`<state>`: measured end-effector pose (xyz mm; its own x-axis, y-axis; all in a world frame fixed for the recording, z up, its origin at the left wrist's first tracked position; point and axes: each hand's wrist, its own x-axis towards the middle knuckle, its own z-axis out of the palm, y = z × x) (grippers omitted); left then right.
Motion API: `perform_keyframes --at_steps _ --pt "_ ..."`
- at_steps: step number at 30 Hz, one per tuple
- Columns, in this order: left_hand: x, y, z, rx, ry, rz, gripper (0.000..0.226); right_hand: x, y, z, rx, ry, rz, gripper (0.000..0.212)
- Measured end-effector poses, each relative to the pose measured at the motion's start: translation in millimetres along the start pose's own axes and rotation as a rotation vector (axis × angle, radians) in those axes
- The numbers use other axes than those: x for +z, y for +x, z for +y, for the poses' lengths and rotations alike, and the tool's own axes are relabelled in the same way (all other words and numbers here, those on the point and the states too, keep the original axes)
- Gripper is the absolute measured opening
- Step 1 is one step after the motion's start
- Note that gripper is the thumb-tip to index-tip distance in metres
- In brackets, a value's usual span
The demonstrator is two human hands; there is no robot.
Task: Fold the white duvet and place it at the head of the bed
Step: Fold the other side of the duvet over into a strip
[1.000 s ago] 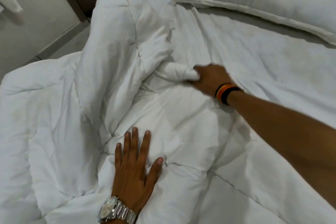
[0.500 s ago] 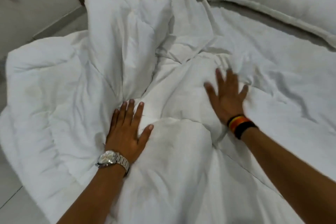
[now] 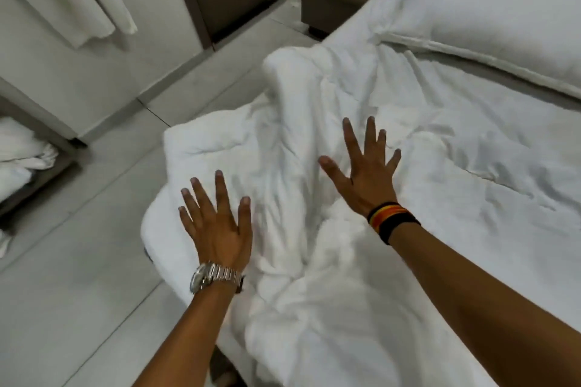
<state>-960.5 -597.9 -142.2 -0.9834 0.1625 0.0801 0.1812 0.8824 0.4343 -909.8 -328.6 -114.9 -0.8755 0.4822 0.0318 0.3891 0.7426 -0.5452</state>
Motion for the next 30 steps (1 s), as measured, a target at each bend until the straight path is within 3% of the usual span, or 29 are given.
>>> perform_keyframes --at_steps 4,9,16,22,26,30 --pt "15.0 124.0 -54.2 -0.044 -0.010 -0.040 0.078 85.1 42.6 -76.2 0.047 -0.002 0.044 0.094" --pt "42.6 238.4 -79.1 0.182 0.094 -0.093 0.079 180.0 58.7 -95.9 0.161 -0.288 -0.081 0.098" --pt "70.6 270.0 -79.4 0.422 0.098 -0.275 0.096 195.1 65.9 -74.3 0.199 -0.414 -0.157 0.096" --pt "55.7 285.1 -76.1 0.545 0.232 -0.359 0.079 189.9 67.4 -86.2 0.223 -0.428 -0.190 0.095" --pt "-3.8 292.1 -106.5 0.514 0.028 -0.212 0.072 183.3 72.8 -114.8 0.155 -0.326 -0.131 0.091" --pt "-75.4 307.9 -215.0 0.325 0.064 0.061 0.074 212.3 93.3 -157.9 0.013 -0.236 -0.065 0.088"
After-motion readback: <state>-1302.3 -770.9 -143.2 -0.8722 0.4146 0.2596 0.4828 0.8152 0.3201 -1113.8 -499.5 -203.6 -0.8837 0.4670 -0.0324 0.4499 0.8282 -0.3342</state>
